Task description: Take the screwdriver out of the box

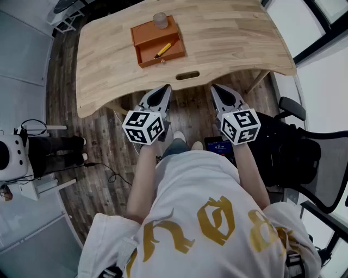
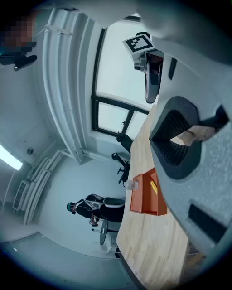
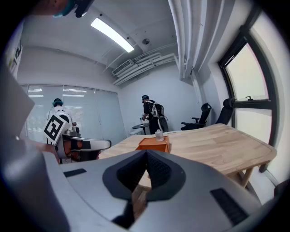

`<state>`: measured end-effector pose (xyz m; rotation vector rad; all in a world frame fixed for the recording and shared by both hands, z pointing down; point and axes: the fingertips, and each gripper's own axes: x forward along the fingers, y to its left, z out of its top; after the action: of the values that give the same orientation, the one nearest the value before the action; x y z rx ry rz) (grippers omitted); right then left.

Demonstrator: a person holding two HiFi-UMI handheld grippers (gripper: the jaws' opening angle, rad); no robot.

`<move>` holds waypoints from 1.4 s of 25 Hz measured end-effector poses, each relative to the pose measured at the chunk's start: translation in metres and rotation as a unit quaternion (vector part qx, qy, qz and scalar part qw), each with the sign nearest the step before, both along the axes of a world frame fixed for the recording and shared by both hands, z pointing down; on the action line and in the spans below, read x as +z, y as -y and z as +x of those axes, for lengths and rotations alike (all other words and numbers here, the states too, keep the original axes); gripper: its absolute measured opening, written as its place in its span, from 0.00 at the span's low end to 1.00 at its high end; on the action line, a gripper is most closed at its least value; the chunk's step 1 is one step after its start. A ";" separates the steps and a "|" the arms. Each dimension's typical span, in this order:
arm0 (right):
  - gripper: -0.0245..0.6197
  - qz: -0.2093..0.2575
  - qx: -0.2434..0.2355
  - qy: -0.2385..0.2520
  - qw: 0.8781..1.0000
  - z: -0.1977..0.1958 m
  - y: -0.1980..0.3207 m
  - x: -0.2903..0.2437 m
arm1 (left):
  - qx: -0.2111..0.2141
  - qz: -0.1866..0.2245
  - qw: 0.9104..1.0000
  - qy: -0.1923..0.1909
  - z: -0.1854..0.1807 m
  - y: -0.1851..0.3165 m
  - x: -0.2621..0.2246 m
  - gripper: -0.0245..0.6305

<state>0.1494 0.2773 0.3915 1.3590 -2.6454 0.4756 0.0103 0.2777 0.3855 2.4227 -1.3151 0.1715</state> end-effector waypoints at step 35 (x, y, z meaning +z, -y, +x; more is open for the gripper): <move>0.05 -0.031 -0.016 0.026 0.999 -0.030 0.123 0.022 | -0.064 0.030 0.997 0.022 -0.061 0.116 0.012 0.05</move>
<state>0.1196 0.1547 0.4139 1.3032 -2.6653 0.5922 -0.0512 0.1616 0.3977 2.3871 -1.5096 0.1548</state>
